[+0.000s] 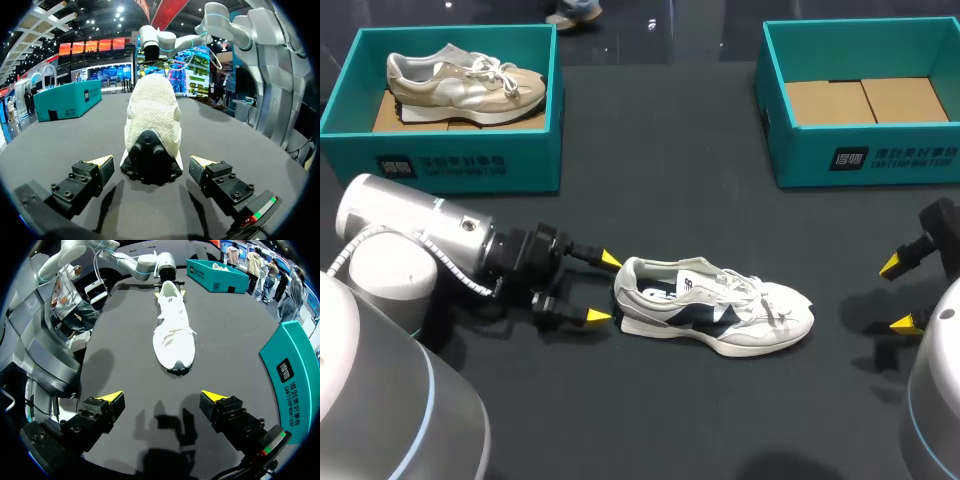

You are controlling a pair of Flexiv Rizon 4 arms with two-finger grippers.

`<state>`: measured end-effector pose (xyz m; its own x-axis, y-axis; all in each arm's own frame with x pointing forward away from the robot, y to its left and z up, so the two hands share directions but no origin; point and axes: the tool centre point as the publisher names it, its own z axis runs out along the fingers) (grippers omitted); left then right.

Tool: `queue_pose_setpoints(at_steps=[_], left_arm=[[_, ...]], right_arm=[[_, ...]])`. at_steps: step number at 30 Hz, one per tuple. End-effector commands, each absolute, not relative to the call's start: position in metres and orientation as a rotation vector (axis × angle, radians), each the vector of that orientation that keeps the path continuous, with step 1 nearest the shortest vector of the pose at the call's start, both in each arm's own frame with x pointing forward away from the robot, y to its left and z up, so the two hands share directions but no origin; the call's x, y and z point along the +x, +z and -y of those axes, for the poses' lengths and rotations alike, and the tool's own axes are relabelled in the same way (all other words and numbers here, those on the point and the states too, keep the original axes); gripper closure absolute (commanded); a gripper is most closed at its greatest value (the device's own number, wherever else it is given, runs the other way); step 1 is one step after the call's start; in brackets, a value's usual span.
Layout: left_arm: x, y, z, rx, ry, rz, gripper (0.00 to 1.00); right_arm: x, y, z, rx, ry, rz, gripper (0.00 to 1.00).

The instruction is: Take the shoe out of the shoebox, open the shoe tongue, remove and reinsert the insole, then place the shoe into the shoebox

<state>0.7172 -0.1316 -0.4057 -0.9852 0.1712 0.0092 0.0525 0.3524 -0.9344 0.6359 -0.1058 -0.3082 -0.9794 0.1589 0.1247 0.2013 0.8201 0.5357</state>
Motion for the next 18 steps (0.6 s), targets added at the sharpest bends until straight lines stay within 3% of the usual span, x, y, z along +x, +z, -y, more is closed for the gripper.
queue_pose_setpoints(at_steps=[1, 18], left_arm=[[0.718, -0.409, 0.139, -0.197, 1.735, 2.485, 0.0], [0.713, -0.411, 0.171, -0.221, 1.748, 2.457, 0.0]], right_arm=[[0.634, -0.308, 0.106, -0.291, -0.872, 2.929, 0.0], [0.634, -0.308, 0.106, -0.291, -0.872, 2.929, 0.0]])
